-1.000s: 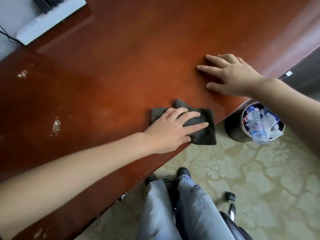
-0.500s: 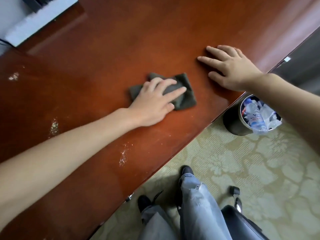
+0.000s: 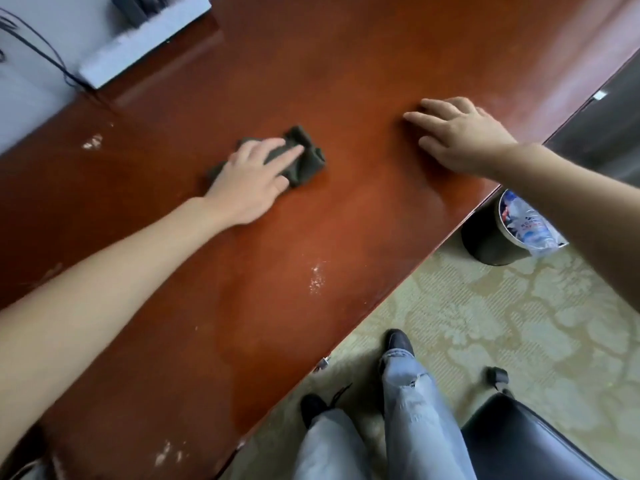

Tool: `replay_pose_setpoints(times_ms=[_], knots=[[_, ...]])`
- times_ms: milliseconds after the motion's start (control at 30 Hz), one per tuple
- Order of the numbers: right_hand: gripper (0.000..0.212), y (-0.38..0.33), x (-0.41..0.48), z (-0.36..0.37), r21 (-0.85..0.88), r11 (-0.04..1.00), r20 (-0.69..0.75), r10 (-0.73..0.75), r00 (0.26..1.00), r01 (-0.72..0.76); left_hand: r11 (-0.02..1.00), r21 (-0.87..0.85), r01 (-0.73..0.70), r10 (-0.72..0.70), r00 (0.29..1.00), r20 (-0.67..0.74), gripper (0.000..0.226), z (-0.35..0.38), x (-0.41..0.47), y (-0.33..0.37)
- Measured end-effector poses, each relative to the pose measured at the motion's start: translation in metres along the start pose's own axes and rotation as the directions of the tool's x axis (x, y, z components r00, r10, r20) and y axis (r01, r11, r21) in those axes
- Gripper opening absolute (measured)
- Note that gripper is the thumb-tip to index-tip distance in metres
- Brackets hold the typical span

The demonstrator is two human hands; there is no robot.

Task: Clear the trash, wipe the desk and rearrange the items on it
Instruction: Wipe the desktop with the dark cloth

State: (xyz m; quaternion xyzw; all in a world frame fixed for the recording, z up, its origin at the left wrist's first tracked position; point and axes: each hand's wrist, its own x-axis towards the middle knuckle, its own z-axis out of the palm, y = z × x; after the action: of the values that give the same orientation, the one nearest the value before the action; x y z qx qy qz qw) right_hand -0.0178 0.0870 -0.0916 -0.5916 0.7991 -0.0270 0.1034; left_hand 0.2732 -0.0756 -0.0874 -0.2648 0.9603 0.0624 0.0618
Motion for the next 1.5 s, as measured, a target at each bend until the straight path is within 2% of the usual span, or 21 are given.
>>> replay_pose_setpoints(times_ms=[67, 100, 167, 200, 300, 367, 433, 467, 533, 600, 667, 733, 833, 900, 967, 1033, 1100, 1167, 1200, 1300, 1500], knots=[[0.047, -0.009, 0.002, 0.005, 0.001, 1.000, -0.008, 0.031, 0.999, -0.031, 0.985, -0.073, 0.157, -0.154, 0.987, 0.049, 0.050, -0.001, -0.007, -0.028], [0.047, -0.011, 0.002, 0.006, 0.012, 0.999, -0.013, 0.052, 0.999, -0.051, 0.988, -0.072, 0.136, -0.133, 0.990, 0.042, 0.050, 0.003, -0.013, -0.027], [0.047, -0.012, 0.001, 0.008, 0.031, 0.996, -0.016, 0.079, 0.997, -0.079, 0.995, -0.012, -0.094, 0.094, 0.995, -0.026, 0.052, 0.016, -0.030, 0.000], [0.047, -0.013, 0.001, 0.008, 0.032, 0.996, -0.016, 0.086, 0.996, -0.086, 0.971, 0.003, -0.238, 0.238, 0.970, -0.043, 0.054, 0.024, -0.042, 0.024], [0.047, -0.023, -0.003, 0.009, 0.025, 0.992, -0.035, 0.122, 0.992, -0.122, 0.820, -0.017, -0.573, 0.572, 0.820, -0.014, 0.054, 0.044, -0.088, 0.099], [0.046, -0.033, -0.006, 0.010, 0.019, 0.990, -0.057, 0.139, 0.989, -0.138, 0.738, -0.017, -0.674, 0.675, 0.737, 0.041, 0.054, 0.047, -0.108, 0.123], [0.046, -0.043, -0.008, 0.012, 0.008, 0.995, -0.070, 0.103, 0.992, -0.103, 0.699, -0.021, -0.715, 0.715, 0.698, 0.025, 0.055, 0.045, -0.104, 0.110], [0.047, -0.049, -0.008, 0.013, 0.003, 0.998, -0.075, 0.069, 0.995, -0.069, 0.701, -0.030, -0.712, 0.713, 0.701, 0.011, 0.055, 0.044, -0.096, 0.094], [0.047, -0.062, -0.005, 0.015, 0.001, 1.000, -0.083, -0.001, 0.997, 0.001, 0.766, 0.009, -0.643, 0.643, 0.766, -0.003, 0.055, 0.035, -0.072, 0.047], [0.048, -0.076, 0.002, 0.016, -0.002, 0.999, -0.078, -0.043, 0.996, 0.043, 0.884, 0.080, -0.461, 0.463, 0.886, -0.007, 0.054, 0.023, -0.044, -0.014], [0.048, -0.088, 0.009, 0.017, -0.003, 0.998, -0.059, -0.058, 0.997, 0.058, 0.965, 0.130, -0.229, 0.232, 0.973, -0.007, 0.054, 0.006, -0.026, -0.078], [0.048, -0.100, 0.016, 0.019, 0.000, 0.998, -0.044, -0.069, 0.997, 0.069, 0.993, 0.110, -0.030, 0.027, 0.999, 0.023, 0.050, -0.004, -0.025, -0.128], [0.048, -0.120, 0.022, 0.022, 0.008, 0.996, -0.033, -0.090, 0.995, 0.090, 0.998, 0.031, 0.052, -0.055, 0.994, 0.098, 0.052, -0.006, -0.048, -0.138], [0.048, -0.134, 0.024, 0.024, 0.011, 0.995, -0.031, -0.100, 0.995, 0.100, 0.998, 0.024, -0.058, 0.055, 0.994, 0.096, 0.050, 0.002, -0.071, -0.116], [0.048, -0.148, 0.026, 0.025, 0.003, 0.994, -0.037, -0.109, 0.993, 0.109, 0.951, 0.039, -0.307, 0.305, 0.951, 0.039, 0.051, 0.013, -0.101, -0.084], [0.047, -0.161, 0.028, 0.025, -0.008, 0.994, -0.032, -0.107, 0.994, 0.106, 0.857, 0.001, -0.516, 0.515, 0.855, 0.058, 0.049, 0.024, -0.139, -0.048], [0.047, -0.173, 0.030, 0.027, -0.029, 0.995, -0.015, -0.100, 0.995, 0.100, 0.742, -0.017, -0.671, 0.665, 0.732, 0.149, 0.050, 0.033, -0.174, -0.018], [0.046, -0.182, 0.030, 0.027, -0.017, 0.998, -0.006, -0.063, 0.998, 0.063, 0.637, 0.024, -0.771, 0.750, 0.626, 0.213, 0.052, 0.036, -0.189, -0.012], [0.045, -0.185, 0.030, 0.027, -0.006, 0.999, -0.008, -0.044, 0.999, 0.044, 0.612, 0.069, -0.788, 0.763, 0.611, 0.210, 0.052, 0.036, -0.189, -0.019], [0.046, -0.195, 0.035, 0.028, -0.012, 1.000, -0.023, -0.026, 0.999, 0.026, 0.687, 0.174, -0.705, 0.687, 0.709, 0.160, 0.054, 0.028, -0.170, -0.065], [0.047, -0.220, 0.065, 0.030, 0.012, 1.000, -0.047, -0.020, 0.999, 0.021, 0.909, 0.263, -0.323, 0.311, 0.947, 0.086, 0.053, -0.002, -0.107, -0.168]])
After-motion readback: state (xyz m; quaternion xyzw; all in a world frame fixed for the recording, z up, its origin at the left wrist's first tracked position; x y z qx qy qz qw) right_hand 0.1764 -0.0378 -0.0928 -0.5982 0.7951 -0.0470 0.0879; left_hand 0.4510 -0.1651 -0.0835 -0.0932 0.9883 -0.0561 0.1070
